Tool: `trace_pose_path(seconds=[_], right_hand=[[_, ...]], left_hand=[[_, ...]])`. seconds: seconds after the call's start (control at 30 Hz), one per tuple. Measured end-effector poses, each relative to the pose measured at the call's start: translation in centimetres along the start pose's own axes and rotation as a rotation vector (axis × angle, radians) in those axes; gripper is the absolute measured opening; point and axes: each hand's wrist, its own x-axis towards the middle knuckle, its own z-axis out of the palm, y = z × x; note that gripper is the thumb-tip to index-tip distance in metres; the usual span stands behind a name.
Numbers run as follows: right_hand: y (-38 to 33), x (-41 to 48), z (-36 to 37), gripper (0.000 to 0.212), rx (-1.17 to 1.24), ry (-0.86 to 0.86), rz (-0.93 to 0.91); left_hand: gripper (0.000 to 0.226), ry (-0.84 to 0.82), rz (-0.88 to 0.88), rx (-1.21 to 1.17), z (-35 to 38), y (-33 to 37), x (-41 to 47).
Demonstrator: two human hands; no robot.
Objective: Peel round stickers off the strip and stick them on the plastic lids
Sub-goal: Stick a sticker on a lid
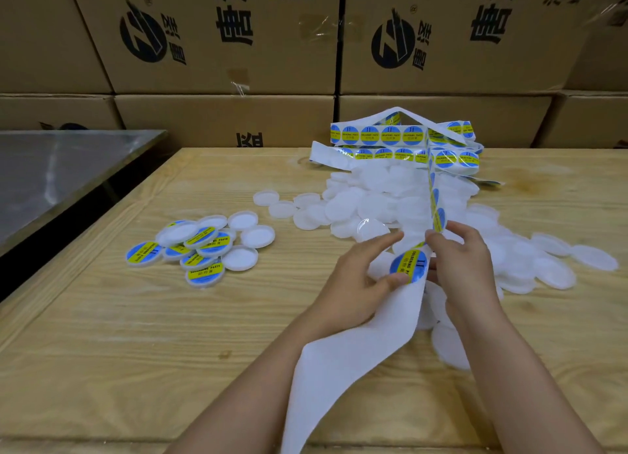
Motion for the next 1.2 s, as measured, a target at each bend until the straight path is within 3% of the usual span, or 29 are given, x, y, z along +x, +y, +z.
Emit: trace_pose_path(seconds=[0.13, 0.37, 0.57, 0.73, 0.87, 1.07, 1.2], right_hand=[[0.1, -0.2, 0.5, 0.028, -0.068, -0.036, -0.021], [0.4, -1.0, 0.7, 0.048, -0.193, -0.043, -0.170], [0.3, -1.6, 0.9, 0.034, -0.296, -0.122, -0.299], [0.2, -1.6, 0.7, 0.023, -0.423, -0.052, -0.393], [0.2, -1.1, 0.1, 0.016, -0.520, 0.050, -0.393], [0.2, -0.4, -1.0, 0.021, -0.855, 0.145, -0.369], [0.2, -0.5, -1.0, 0.032, -1.047, 0.147, -0.565]], left_hand=[[0.050, 0.047, 0.001, 0.055, 0.2, 0.1, -0.1], [0.029, 0.135, -0.033, 0.019, 0.2, -0.1, 0.0], [0.029, 0.133, -0.049, 0.015, 0.4, -0.5, 0.1], [0.030, 0.159, -0.102, -0.050, 0.5, -0.8, 0.1], [0.022, 0.142, -0.080, -0.129, 0.5, -0.6, 0.1], [0.022, 0.298, -0.168, -0.359, -0.7, -0.8, 0.9], [0.019, 0.307, -0.260, -0.538, -0.9, -1.2, 1.2]])
